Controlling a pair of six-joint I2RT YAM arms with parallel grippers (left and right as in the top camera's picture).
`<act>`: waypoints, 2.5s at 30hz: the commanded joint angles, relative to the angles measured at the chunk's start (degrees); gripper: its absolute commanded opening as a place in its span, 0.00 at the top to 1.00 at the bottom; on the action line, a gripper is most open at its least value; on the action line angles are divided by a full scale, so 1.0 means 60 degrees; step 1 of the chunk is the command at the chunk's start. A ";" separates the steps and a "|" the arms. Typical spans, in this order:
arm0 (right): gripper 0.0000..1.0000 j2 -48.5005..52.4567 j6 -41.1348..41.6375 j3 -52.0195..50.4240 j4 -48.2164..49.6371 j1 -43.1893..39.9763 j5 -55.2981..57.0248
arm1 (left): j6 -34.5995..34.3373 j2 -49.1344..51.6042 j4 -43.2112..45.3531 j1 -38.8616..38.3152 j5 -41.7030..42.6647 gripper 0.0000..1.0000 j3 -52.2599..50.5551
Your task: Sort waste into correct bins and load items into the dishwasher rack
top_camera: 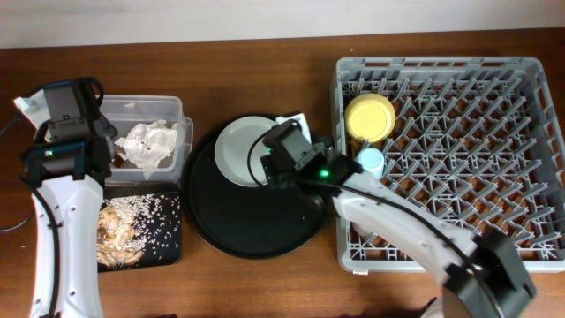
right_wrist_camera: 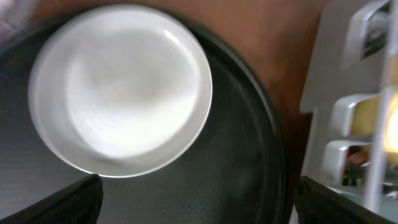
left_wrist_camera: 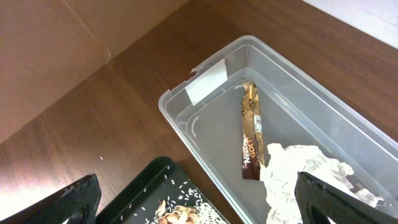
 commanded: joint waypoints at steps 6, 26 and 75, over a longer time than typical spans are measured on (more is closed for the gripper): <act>0.04 0.2073 0.0149 0.0102 0.3042 -0.0685 -0.0076 | 0.0084 -0.0058 -0.0018 0.0022 -0.0131 0.01 0.0073; 0.96 -0.3792 -0.3770 0.1137 -0.0852 -0.1450 1.0499 | 0.0084 -0.0058 -0.0018 0.0022 -0.0131 0.01 0.0073; 0.02 -1.3103 -0.3435 0.0747 -0.1982 -0.4608 -0.0113 | 0.0084 -0.0058 -0.0018 0.0022 -0.0131 0.01 0.0073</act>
